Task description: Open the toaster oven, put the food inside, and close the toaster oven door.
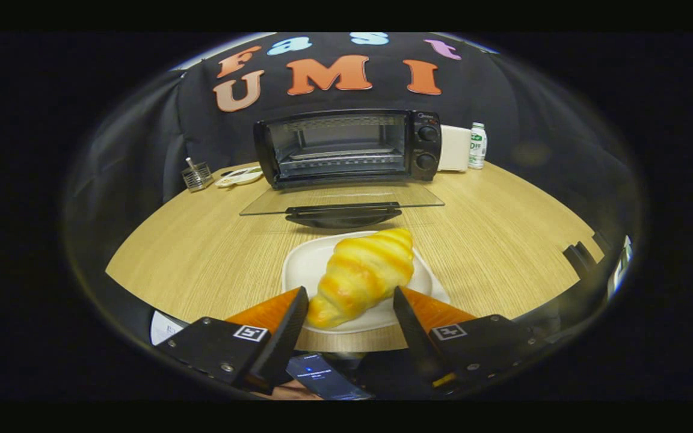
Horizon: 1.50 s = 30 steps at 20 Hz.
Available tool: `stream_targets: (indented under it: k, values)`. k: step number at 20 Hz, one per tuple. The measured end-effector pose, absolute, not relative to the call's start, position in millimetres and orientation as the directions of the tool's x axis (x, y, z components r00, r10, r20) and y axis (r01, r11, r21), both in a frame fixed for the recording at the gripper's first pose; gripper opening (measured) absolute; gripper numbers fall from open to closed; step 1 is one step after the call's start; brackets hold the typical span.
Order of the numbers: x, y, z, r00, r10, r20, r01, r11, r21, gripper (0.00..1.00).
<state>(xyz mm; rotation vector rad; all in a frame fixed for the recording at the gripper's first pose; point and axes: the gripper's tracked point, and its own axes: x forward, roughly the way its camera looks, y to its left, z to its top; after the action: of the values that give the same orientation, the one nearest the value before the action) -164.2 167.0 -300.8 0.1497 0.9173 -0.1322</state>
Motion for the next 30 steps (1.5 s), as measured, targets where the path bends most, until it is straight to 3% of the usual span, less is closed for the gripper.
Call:
stream_targets:
  k: [1,4,5,8,13,15,22,29,30]
  values:
    - [-161.2,164.4,-302.4,0.598,-0.062,-0.799,0.191,0.979,0.067,0.7]
    - [-159.6,160.2,-302.8,0.595,-0.081,-0.8,0.212,0.976,0.058,0.49]
    - [-159.8,159.5,-302.1,0.595,-0.078,-0.8,0.212,0.975,0.063,0.48]
    - [-158.4,158.0,-302.7,0.601,-0.079,-0.795,0.2,0.978,0.053,0.48]
    - [-156.3,158.7,-304.8,0.592,-0.109,-0.798,0.191,0.981,0.008,0.68]
    - [-157.2,158.3,-304.7,0.586,-0.11,-0.803,0.204,0.979,0.015,0.72]
    - [-145.7,137.1,-294.4,0.618,-0.172,-0.767,0.252,0.968,-0.015,0.73]
    - [-144.5,142.0,-312.5,0.58,-0.183,-0.794,0.241,0.969,-0.047,0.76]
    - [-144.0,141.1,-312.9,0.579,-0.181,-0.795,0.246,0.968,-0.041,0.71]
